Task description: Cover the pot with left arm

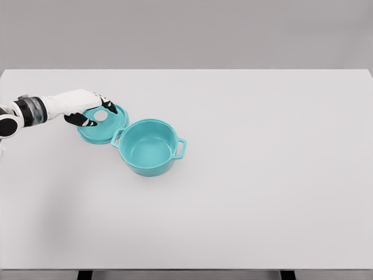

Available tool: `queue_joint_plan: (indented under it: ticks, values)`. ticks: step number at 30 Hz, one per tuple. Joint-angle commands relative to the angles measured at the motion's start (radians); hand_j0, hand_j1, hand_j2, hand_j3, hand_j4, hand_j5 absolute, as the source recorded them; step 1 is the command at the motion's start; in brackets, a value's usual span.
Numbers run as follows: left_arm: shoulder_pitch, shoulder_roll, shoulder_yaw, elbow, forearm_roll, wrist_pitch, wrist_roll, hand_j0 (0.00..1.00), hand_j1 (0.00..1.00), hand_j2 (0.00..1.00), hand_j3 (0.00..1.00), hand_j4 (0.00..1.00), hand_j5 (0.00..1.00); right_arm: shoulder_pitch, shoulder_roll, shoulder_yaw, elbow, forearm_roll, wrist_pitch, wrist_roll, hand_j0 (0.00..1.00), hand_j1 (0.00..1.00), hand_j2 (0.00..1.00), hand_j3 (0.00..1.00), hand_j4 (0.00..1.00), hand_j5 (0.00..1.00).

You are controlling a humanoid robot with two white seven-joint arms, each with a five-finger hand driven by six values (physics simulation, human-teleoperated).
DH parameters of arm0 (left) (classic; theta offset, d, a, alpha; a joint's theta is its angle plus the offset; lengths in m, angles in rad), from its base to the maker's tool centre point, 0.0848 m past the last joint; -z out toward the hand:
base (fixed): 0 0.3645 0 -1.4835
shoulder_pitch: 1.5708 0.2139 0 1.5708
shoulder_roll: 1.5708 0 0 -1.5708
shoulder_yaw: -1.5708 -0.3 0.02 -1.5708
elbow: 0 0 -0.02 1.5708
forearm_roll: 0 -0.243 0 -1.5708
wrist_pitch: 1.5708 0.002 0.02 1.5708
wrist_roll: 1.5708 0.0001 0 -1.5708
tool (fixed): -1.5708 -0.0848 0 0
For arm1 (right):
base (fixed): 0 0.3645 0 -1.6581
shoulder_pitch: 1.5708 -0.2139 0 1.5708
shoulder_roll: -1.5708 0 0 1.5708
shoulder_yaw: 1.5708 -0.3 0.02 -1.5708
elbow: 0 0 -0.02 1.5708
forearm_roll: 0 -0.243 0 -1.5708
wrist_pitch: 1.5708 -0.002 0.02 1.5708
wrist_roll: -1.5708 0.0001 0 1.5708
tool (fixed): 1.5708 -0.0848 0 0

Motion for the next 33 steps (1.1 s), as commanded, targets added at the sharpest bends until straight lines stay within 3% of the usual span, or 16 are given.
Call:
queue_joint_plan:
  ticks: [1, 33]
  values:
    - [0.0, 0.001, 0.001, 0.003, 0.005, 0.002, 0.0, 0.7, 0.7, 0.7, 0.7, 0.7, 0.7, 0.002, 0.0, 0.0, -0.001, 0.0, 0.0, 0.0, 1.0, 1.0, 1.0, 1.0, 1.0, 1.0]
    - [-0.002, -0.013, 0.001, 0.022, 0.005, 0.002, 0.0, 0.59, 0.59, 0.59, 0.59, 0.59, 0.59, 0.002, 0.0, 0.0, 0.0, 0.0, 0.0, 0.0, 1.0, 1.0, 1.0, 1.0, 1.0, 1.0]
